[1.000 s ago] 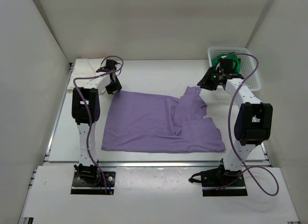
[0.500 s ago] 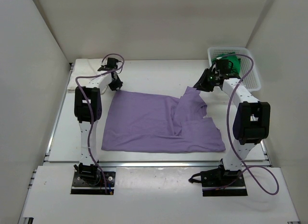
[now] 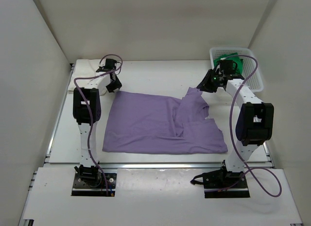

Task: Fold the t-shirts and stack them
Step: Grap the side of the flattened tshirt furthest away from the robot with both arms

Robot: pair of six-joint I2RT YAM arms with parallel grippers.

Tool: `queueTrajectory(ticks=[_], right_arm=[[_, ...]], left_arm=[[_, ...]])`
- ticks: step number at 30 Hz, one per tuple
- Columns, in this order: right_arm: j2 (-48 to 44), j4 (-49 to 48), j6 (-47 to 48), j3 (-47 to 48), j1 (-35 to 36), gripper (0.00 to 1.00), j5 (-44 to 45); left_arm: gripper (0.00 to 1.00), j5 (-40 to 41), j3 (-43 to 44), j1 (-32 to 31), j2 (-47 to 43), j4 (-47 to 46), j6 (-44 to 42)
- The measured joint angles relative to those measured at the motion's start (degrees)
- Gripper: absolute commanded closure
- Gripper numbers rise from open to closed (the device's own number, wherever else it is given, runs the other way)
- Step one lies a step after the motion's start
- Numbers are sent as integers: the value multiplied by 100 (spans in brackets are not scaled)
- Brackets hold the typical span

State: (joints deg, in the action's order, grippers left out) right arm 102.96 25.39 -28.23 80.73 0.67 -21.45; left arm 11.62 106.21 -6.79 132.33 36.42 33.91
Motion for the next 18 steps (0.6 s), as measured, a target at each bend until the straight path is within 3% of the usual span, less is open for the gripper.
queueTrajectory(ticks=[7, 12, 16, 18], right_arm=[[-7, -4, -2, -83, -4, 77, -15], [-20, 13, -2, -83, -11, 77, -24], [-20, 26, -2, -83, -11, 76, -50], [-20, 28, -2, -83, -28, 77, -55]], left_arm=[[59, 92, -85, -15, -22, -55, -94], [58, 131, -96, -118, -26, -68, -116], [75, 131, -96, -170, -26, -59, -107], [89, 127, -118, -184, -28, -66, -101]])
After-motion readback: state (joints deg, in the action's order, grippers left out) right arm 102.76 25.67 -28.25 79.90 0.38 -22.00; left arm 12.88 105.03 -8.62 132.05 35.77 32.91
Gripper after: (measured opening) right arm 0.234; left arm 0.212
